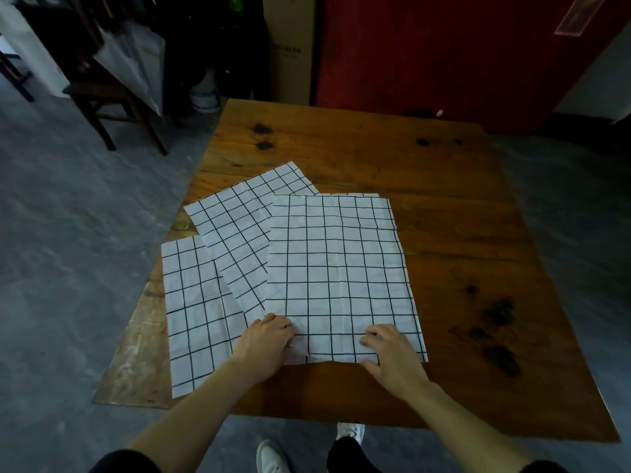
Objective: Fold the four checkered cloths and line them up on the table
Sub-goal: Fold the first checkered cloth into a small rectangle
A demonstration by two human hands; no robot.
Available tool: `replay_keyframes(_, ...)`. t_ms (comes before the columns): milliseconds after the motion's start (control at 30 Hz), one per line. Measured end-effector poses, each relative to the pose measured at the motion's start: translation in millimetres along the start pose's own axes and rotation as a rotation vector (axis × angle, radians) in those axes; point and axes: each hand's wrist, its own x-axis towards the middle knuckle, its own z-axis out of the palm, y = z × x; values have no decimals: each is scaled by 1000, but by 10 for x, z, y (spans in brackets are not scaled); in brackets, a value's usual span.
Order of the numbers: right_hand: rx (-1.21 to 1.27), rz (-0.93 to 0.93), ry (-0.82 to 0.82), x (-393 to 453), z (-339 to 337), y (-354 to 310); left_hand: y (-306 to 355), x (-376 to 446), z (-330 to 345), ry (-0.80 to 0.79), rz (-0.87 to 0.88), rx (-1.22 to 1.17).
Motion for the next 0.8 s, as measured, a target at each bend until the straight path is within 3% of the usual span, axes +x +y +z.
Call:
replay_keyframes(200, 7, 35, -9, 9, -28, -95, -9, 0, -165, 132, -112, -220)
replay_keyframes(367, 28, 103, 137, 2, -161, -120, -51, -34, -393, 196, -144, -312)
replay_keyframes(567, 52, 98, 288, 72, -464, -115, -93, -157, -675, 268, -76, -274)
replay_keyframes(700, 97, 100, 320, 85, -638, -210, -69, -192, -723, 242, -19, -66)
replay_keyframes(800, 103, 80, 333, 35, -727, -252, -76, -227, -748, 379, -25, -57)
